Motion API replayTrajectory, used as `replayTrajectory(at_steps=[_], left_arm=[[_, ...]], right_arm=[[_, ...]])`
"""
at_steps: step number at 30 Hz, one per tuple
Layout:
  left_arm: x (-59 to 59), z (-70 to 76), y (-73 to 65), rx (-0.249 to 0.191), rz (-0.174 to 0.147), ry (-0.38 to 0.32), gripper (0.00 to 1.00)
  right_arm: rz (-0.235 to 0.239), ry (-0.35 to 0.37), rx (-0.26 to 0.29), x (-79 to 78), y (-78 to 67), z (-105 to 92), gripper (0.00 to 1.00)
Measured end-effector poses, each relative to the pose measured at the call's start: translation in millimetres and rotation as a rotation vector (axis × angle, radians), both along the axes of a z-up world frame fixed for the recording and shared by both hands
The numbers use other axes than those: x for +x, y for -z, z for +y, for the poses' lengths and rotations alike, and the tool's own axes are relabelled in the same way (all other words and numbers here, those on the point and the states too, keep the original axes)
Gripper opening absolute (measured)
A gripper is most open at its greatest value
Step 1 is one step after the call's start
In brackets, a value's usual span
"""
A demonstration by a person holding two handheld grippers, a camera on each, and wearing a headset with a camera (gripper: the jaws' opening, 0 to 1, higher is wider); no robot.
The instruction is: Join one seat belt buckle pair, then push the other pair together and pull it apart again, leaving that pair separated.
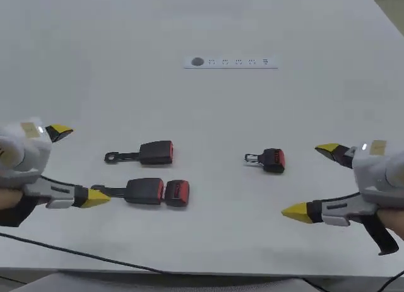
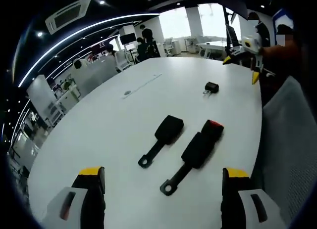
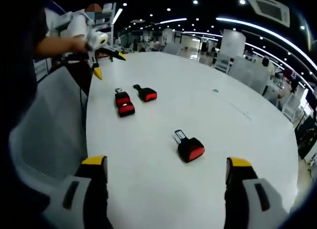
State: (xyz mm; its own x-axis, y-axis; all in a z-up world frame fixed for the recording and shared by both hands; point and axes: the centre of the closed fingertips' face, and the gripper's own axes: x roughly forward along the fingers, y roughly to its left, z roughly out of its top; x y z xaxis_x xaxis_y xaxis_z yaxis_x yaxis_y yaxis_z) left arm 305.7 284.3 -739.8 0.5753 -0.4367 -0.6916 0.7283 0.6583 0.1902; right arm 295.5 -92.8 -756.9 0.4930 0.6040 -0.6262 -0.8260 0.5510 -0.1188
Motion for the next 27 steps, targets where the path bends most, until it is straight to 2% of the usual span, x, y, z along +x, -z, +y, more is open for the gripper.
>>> replayTrajectory(at_steps=[1,2,4,9,12,17,27], left_arm=[[-2.9,4.3,0.9,-0.006,0.001,-0.019,1.00],[-4.9,8.9,2.4,-0.005,0.007,-0.038,1.00],[-9.2,18.2,4.2,-0.006,0.012,-0.071,1.00],[-16.0,34.1,2.3,0.001,-0.008,-0.115,1.00],[-21.8,41.1,6.1,0.008,0.014,-0.132,1.00],[-24.9,45.1,-0.4,-0.002,0.005,-0.145,1.00],[-30.2,46.7,-2.6,-0.010,-0.004,-0.142,1.00]], right_arm=[[-0.020,0.012,-0.019,1.8,-0.2,-4.1,1.00],[-0.018,0.014,-0.013,0.7,-0.2,-3.9,1.00],[0.015,0.037,0.016,-2.6,1.8,-4.4,1.00],[0.049,0.055,0.015,-12.0,8.8,-4.0,1.00],[0.053,0.052,0.022,-18.1,8.6,-1.9,1.00],[0.063,0.049,0.021,-24.5,9.2,-3.1,1.00],[0.063,0.083,0.033,-23.2,8.9,-6.1,1.00]])
